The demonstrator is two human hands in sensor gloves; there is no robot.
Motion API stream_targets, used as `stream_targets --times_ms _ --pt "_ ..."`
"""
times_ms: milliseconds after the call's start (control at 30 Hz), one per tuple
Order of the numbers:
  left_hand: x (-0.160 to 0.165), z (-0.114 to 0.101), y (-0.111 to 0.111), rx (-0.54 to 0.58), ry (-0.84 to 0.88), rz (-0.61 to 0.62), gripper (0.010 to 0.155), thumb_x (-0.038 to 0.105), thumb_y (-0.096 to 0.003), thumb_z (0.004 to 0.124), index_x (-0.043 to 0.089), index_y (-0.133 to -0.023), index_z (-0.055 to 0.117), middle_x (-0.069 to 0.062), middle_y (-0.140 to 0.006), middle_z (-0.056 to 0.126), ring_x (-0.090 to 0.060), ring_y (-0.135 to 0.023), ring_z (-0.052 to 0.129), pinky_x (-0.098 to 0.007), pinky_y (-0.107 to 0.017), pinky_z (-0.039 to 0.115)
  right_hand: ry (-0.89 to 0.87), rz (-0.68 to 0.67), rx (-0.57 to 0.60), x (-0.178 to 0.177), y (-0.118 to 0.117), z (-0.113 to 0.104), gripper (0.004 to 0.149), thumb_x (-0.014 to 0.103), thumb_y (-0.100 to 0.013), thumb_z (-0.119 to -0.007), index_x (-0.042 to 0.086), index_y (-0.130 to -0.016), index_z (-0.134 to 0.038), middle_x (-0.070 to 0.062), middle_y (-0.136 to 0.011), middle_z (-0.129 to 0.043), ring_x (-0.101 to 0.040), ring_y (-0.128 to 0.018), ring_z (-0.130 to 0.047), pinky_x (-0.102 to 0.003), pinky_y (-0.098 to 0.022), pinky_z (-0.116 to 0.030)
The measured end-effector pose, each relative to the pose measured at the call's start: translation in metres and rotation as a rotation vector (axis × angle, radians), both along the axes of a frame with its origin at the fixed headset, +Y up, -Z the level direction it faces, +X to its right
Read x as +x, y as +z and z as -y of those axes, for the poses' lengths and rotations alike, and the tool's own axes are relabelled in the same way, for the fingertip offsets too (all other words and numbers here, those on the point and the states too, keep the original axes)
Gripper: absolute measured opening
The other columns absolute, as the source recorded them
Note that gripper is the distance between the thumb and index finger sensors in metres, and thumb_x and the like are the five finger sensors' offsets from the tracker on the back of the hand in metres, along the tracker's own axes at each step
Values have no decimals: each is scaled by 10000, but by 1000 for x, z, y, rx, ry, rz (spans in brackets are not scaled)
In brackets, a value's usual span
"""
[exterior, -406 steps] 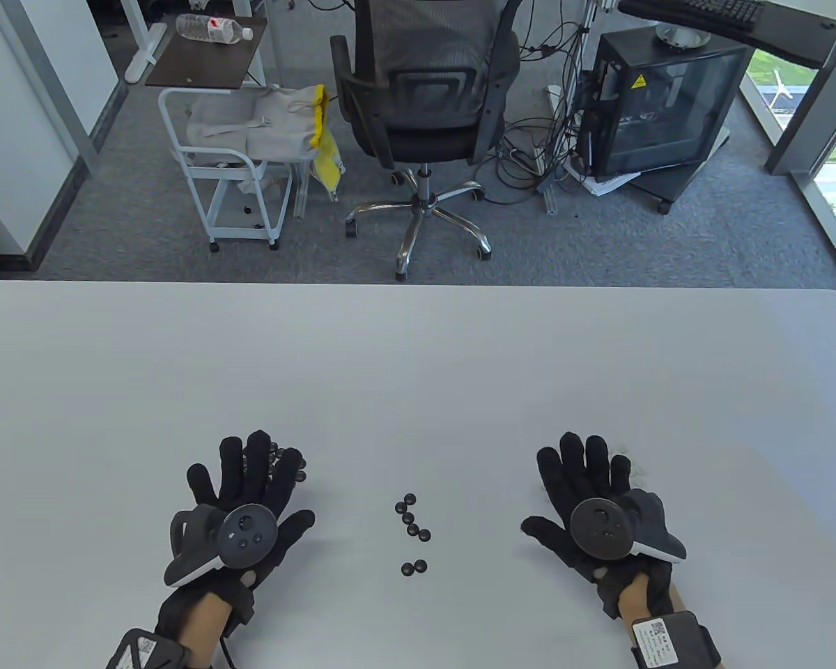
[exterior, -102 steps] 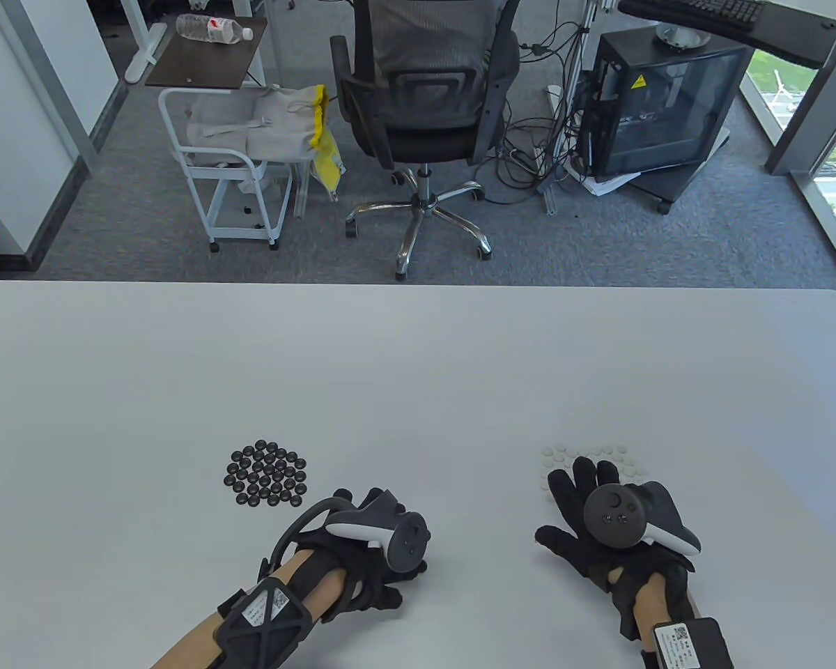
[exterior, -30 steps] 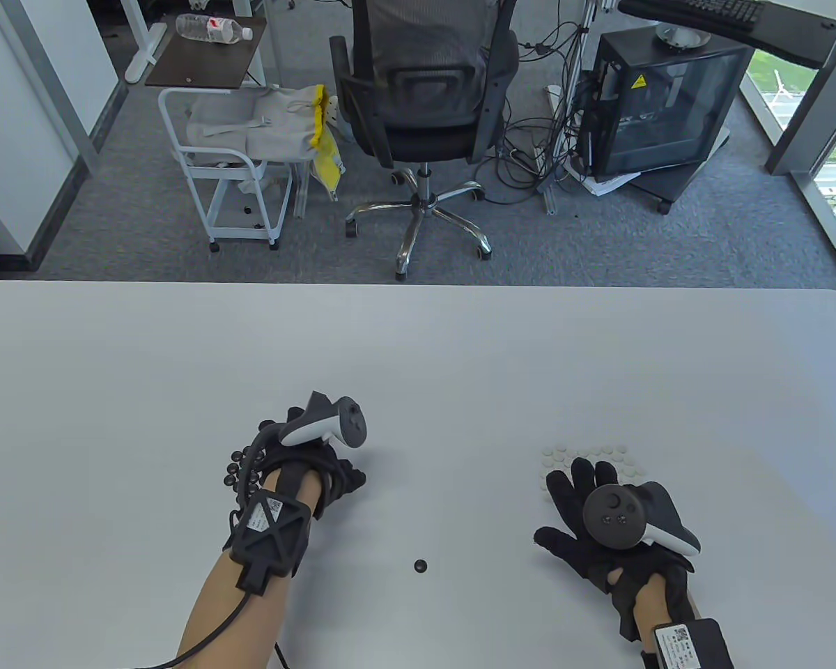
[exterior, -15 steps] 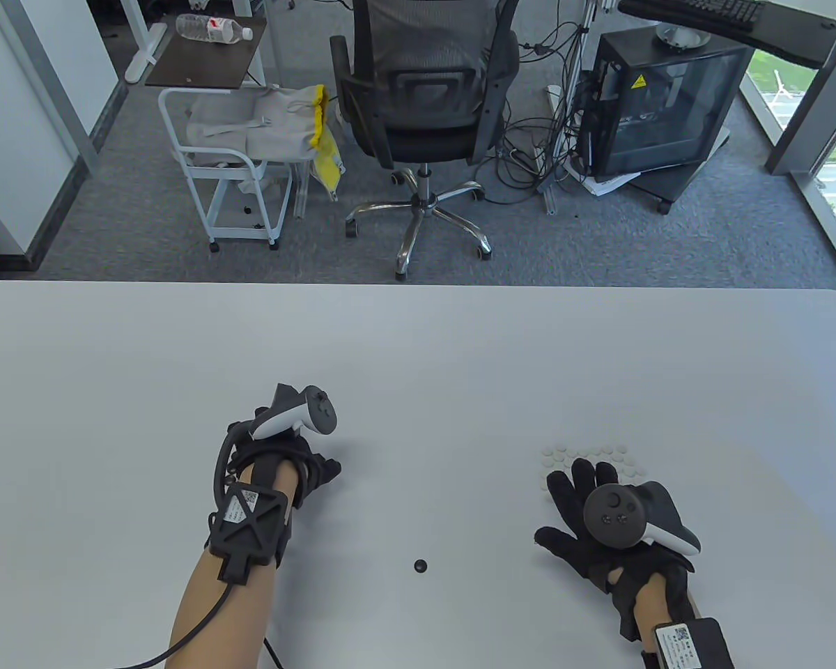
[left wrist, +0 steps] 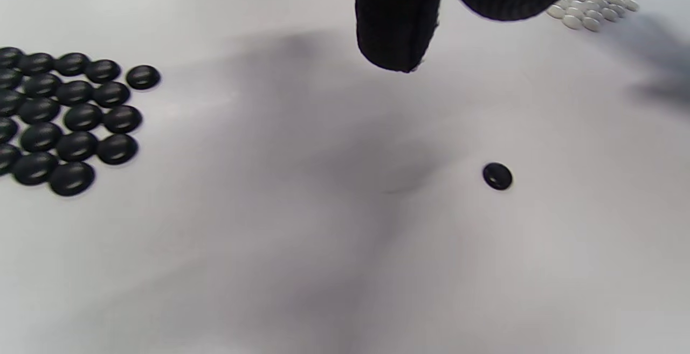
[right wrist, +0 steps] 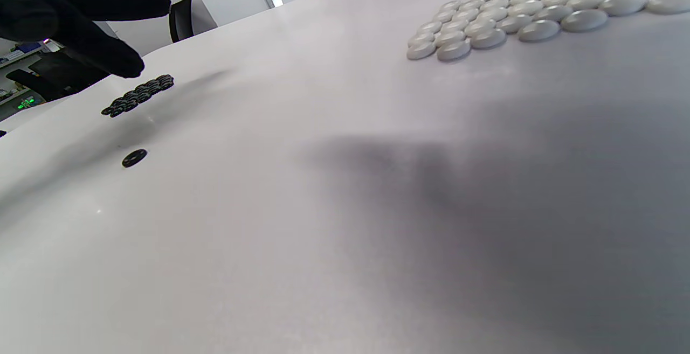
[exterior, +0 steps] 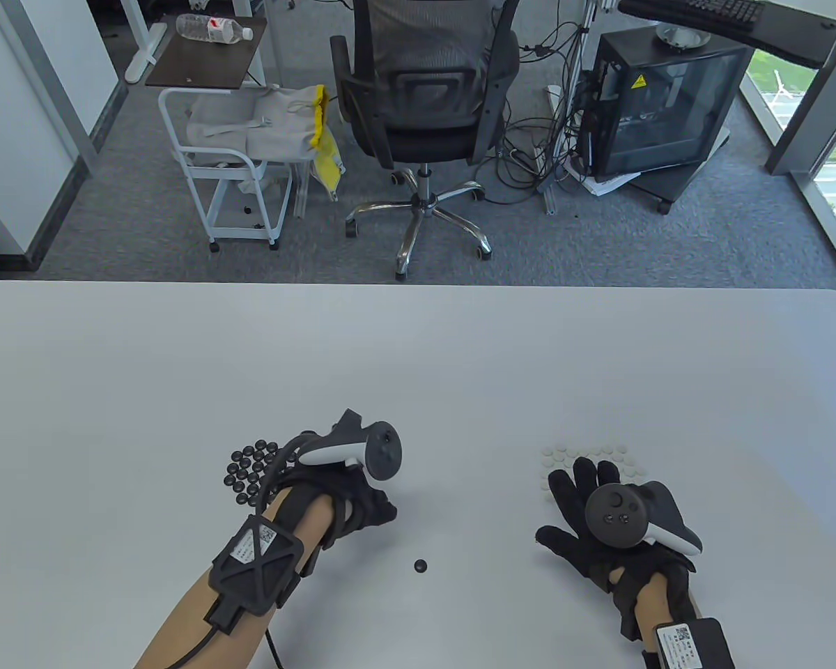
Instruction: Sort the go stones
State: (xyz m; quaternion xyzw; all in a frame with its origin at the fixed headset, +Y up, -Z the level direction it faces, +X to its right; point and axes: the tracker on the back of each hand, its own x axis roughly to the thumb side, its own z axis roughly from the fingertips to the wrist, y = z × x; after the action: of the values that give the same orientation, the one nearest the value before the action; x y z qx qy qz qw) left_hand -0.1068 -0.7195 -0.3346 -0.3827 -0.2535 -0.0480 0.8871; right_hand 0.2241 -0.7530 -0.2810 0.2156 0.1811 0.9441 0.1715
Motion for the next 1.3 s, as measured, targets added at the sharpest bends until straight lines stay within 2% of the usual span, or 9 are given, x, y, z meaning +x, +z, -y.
stream_targets --times_ms 233,367,467,600,733,800,900,1067,1300 --pt "31 18 30 -78 53 164 651 553 -503 548 309 -1092 678 -241 -1147 3 -543 -934 -82 -803 -527 65 3 6 6 1 0 0 842 505 -614 -559 -28 -1155 -196 -454 -1080 -14 -677 -906 32 -874 -562 -104" --pt "38 31 38 -112 57 195 654 556 -500 539 328 -1108 622 -243 -1136 -28 -542 -925 -99 -803 -523 56 4 5 3 1 0 0 843 505 -613 -560 -29 -1155 -197 -453 -1081 -16 -679 -908 27 -876 -563 -109" --pt "40 39 44 -95 67 234 659 555 -501 531 341 -1124 560 -244 -1131 -61 -538 -919 -135 -804 -516 33 5 4 1 1 0 0 842 504 -614 -561 -28 -1154 -197 -455 -1080 -18 -682 -908 24 -877 -564 -114" --pt "34 52 43 -111 33 214 657 555 -499 518 363 -1127 514 -244 -1120 -90 -535 -911 -154 -804 -515 20 6 5 -2 1 0 0 843 505 -612 -562 -29 -1154 -198 -454 -1081 -18 -682 -910 21 -879 -565 -117" --pt "18 48 25 -67 34 123 651 555 -500 521 355 -1119 559 -223 -1127 -88 -525 -914 -161 -800 -511 4 7 5 -3 1 0 0 843 504 -613 -561 -31 -1154 -199 -453 -1081 -20 -682 -911 20 -879 -567 -121" --pt "-2 46 4 -31 -8 21 651 555 -500 519 357 -1119 558 -221 -1127 -90 -525 -913 -166 -800 -508 -2 7 5 -3 1 0 0 844 505 -612 -561 -30 -1154 -199 -455 -1080 -19 -683 -911 20 -880 -567 -121" --pt "-33 45 -19 -42 -7 -141 655 554 -500 523 339 -1115 594 -220 -1131 -84 -529 -913 -165 -801 -499 -10 7 4 -3 1 0 0 842 505 -613 -561 -31 -1155 -201 -454 -1081 -21 -683 -911 18 -881 -567 -124" --pt "-63 41 -33 -31 -43 -247 656 554 -498 525 329 -1105 631 -218 -1137 -72 -529 -921 -156 -800 -504 -7 9 6 -10 1 -1 1 842 504 -612 -562 -31 -1155 -203 -453 -1082 -22 -683 -912 16 -881 -567 -123" --pt "-85 42 -39 -13 -53 -322 650 551 -500 530 332 -1104 631 -211 -1133 -84 -521 -918 -171 -797 -508 -18 9 6 -14 0 0 1 841 505 -611 -560 -31 -1156 -211 -453 -1084 -29 -683 -915 9 -883 -567 -129"
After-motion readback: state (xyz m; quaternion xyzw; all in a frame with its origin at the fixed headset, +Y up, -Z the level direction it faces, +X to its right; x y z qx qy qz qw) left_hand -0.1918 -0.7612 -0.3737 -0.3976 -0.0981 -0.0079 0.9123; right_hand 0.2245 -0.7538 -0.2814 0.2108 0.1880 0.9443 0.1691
